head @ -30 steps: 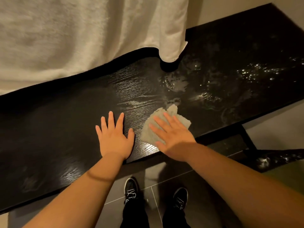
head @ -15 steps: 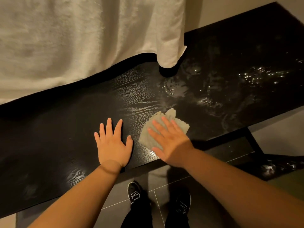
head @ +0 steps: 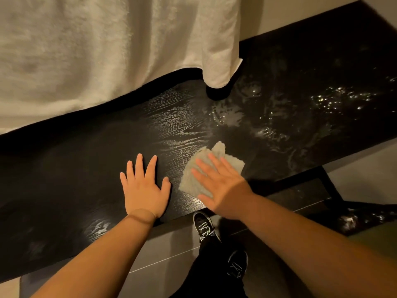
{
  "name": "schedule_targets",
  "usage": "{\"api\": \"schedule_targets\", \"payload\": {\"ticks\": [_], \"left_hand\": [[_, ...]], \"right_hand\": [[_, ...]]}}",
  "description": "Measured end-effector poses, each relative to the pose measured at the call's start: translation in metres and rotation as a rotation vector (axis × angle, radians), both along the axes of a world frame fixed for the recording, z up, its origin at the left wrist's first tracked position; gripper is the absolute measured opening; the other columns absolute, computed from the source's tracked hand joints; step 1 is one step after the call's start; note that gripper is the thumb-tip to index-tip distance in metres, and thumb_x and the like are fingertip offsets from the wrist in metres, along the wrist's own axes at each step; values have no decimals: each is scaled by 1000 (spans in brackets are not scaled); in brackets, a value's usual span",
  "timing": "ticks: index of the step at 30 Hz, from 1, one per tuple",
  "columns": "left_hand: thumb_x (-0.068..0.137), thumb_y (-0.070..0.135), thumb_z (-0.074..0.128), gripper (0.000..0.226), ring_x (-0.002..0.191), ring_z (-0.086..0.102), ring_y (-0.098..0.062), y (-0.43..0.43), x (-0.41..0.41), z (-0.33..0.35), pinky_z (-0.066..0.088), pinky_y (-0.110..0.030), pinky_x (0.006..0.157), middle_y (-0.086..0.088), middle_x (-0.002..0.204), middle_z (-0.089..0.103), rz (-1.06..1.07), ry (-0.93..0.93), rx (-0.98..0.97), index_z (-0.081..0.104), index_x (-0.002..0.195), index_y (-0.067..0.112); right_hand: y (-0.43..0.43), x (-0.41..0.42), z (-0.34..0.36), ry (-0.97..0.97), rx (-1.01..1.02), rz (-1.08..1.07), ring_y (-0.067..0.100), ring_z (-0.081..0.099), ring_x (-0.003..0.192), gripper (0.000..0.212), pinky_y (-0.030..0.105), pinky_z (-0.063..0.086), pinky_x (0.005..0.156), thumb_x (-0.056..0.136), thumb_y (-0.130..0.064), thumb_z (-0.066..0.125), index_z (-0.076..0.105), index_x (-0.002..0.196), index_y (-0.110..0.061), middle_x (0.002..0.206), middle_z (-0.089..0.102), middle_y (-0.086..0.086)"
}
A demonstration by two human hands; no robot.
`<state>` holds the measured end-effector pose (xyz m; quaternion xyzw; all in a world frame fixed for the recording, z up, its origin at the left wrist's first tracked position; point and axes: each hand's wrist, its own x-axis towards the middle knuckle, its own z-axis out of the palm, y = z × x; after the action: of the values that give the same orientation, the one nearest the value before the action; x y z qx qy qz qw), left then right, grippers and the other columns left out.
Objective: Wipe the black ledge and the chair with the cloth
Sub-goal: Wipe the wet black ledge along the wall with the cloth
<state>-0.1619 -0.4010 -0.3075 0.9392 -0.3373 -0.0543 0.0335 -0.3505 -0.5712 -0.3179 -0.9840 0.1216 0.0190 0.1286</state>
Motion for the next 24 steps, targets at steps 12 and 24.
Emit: {"api": "schedule_targets", "payload": {"ticks": [12, 24], "left_hand": [[93, 59, 36, 73, 157, 14, -39, -1, -1, 1, 14, -61, 126, -8, 172, 21, 14, 22, -14, 34, 161, 32], [101, 39, 57, 56, 158, 17, -37, -30, -12, 16, 12, -62, 127, -10, 170, 27, 81, 162, -114, 49, 155, 24]], "right_hand": [[-35, -9, 6, 154, -55, -245, 38, -15, 155, 76, 56, -1, 125, 98, -61, 14, 12, 164, -25, 172, 0, 4], [-112, -41, 22, 259, 39, -555, 32, -28, 152, 74, 52, -15, 124, 101, -62, 16, -7, 163, -29, 170, -17, -3]]}}
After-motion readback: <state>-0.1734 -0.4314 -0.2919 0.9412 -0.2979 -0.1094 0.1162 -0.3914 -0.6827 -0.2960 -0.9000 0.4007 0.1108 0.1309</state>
